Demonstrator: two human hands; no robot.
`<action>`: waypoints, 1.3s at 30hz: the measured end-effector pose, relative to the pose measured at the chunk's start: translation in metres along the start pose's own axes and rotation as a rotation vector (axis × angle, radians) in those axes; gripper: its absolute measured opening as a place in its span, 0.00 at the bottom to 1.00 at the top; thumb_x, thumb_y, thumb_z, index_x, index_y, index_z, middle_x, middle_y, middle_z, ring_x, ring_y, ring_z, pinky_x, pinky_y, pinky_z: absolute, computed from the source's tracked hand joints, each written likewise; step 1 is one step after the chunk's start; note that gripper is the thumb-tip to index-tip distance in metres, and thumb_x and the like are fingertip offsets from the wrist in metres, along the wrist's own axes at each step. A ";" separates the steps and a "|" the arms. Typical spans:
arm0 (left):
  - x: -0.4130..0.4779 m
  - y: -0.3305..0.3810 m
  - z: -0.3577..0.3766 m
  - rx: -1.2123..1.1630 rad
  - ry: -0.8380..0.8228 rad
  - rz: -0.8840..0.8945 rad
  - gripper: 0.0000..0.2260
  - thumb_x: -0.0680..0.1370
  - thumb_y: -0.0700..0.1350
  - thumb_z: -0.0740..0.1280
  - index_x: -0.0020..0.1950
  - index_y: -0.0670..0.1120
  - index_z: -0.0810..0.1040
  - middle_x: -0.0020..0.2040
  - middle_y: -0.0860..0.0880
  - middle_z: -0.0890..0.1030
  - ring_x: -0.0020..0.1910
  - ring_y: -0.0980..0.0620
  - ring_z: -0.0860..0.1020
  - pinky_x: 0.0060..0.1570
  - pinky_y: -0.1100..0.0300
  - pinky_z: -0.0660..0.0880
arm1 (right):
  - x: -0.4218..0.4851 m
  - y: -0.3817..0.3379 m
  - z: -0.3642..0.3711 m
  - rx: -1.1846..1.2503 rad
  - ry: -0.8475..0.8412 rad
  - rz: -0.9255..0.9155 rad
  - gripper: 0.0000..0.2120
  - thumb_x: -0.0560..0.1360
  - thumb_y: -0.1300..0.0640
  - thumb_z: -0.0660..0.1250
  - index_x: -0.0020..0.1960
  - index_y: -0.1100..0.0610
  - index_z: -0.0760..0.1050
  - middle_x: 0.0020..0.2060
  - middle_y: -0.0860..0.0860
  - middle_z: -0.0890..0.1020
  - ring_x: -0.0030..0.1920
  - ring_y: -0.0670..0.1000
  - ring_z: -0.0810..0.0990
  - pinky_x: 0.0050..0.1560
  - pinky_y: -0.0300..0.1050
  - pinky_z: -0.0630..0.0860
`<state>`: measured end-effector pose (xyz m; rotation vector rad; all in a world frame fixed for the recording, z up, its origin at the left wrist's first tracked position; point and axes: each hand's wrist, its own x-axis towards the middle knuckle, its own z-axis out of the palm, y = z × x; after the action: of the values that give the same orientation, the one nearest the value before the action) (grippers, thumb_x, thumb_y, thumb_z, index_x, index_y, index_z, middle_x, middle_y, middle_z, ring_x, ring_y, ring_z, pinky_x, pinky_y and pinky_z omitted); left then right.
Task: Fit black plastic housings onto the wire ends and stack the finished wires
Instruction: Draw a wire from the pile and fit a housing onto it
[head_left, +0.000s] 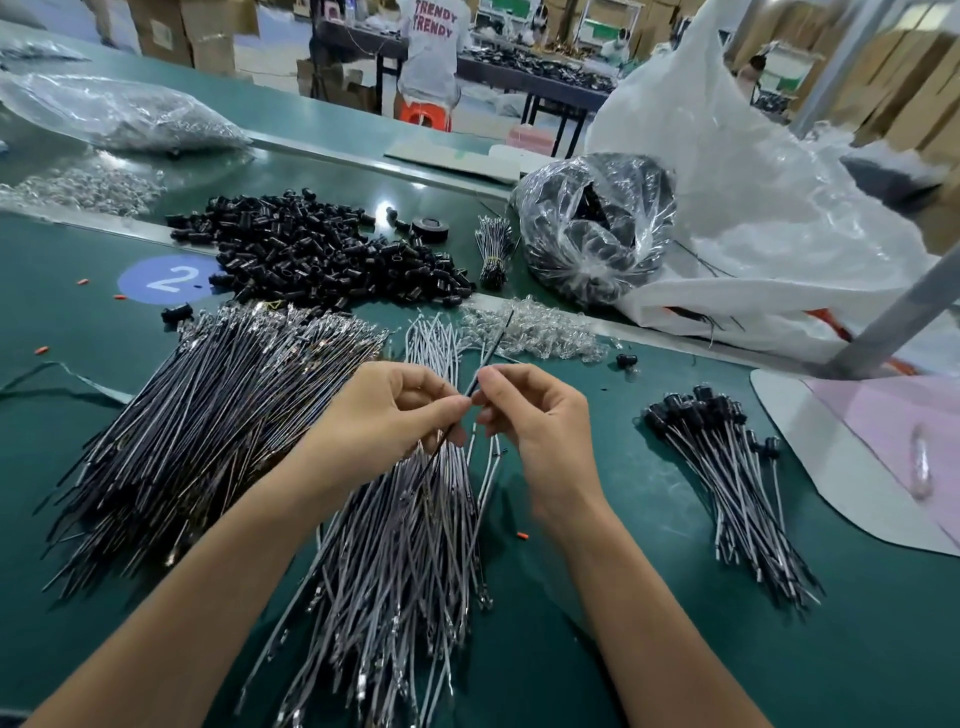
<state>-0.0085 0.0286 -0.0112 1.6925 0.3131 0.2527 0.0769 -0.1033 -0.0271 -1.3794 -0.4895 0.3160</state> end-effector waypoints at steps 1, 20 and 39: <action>0.000 0.000 0.000 -0.010 -0.009 -0.001 0.03 0.76 0.42 0.71 0.45 0.43 0.82 0.36 0.45 0.85 0.28 0.58 0.74 0.27 0.70 0.69 | 0.000 0.000 0.000 0.012 -0.001 0.010 0.03 0.76 0.61 0.70 0.45 0.60 0.81 0.33 0.50 0.82 0.33 0.45 0.77 0.37 0.38 0.75; 0.011 0.003 0.015 -0.168 0.038 0.012 0.04 0.74 0.41 0.72 0.44 0.41 0.82 0.36 0.46 0.85 0.25 0.58 0.75 0.26 0.71 0.68 | 0.002 -0.006 -0.002 0.074 0.028 0.060 0.05 0.76 0.62 0.70 0.47 0.64 0.82 0.35 0.52 0.83 0.34 0.47 0.78 0.41 0.40 0.78; 0.093 0.003 -0.028 0.815 0.308 0.149 0.06 0.78 0.40 0.69 0.53 0.44 0.84 0.48 0.46 0.85 0.46 0.48 0.81 0.54 0.51 0.79 | 0.010 -0.015 -0.022 0.077 0.360 -0.050 0.03 0.79 0.65 0.65 0.47 0.62 0.78 0.31 0.50 0.83 0.30 0.47 0.78 0.30 0.38 0.75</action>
<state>0.0690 0.0868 -0.0050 2.4898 0.5694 0.5506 0.0955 -0.1201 -0.0138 -1.3110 -0.2102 0.0410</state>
